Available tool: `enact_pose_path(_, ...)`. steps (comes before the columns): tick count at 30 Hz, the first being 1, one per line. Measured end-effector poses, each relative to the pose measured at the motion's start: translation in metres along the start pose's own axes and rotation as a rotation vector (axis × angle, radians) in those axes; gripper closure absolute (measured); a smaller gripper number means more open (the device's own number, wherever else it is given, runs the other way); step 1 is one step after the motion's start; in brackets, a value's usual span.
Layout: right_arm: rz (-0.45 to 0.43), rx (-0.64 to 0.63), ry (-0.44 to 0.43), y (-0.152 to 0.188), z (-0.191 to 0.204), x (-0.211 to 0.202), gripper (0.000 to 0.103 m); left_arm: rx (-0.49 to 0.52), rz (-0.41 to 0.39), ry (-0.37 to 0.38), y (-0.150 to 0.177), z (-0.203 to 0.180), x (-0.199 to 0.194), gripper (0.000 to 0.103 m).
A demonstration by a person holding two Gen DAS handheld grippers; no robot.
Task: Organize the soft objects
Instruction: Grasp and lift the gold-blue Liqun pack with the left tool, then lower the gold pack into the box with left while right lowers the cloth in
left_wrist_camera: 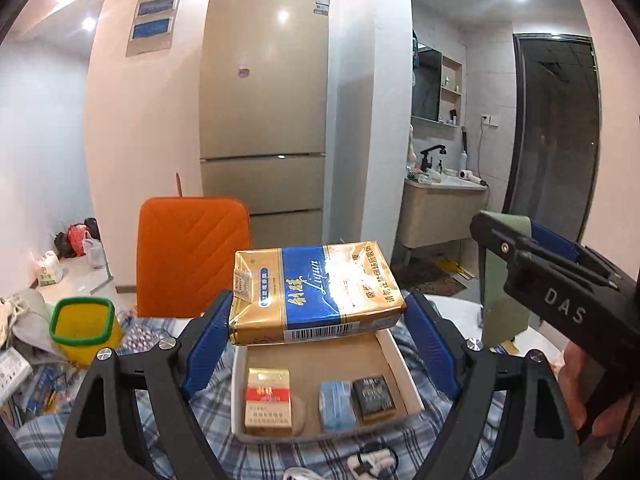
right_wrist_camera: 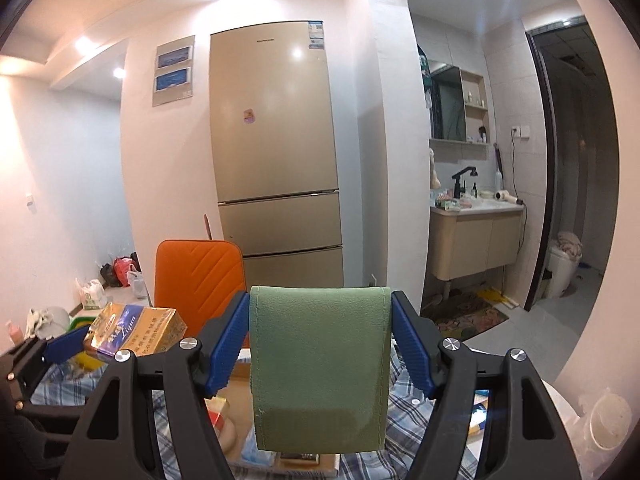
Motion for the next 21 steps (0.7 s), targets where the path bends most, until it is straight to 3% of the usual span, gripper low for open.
enact_pose_path(9, 0.005, 0.009, -0.013, -0.011, 0.000, 0.032, 0.032, 0.009, -0.003, -0.027, -0.014, 0.007, 0.025, 0.019)
enact_pose_path(21, 0.099, 0.017, -0.038, 0.036, 0.011, 0.079, 0.032, -0.002, 0.084, -0.069, 0.021, 0.028, 0.065, 0.019)
Point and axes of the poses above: each gripper's, at about its wrist camera, not at the fingertips, and x roughly the way its jaws point, z to its left, y to its underside, the point moved 10 cm from there along x, roughly the way its jaws point, and after that the axes turned 14 degrees about -x, right-handed, at the moved point
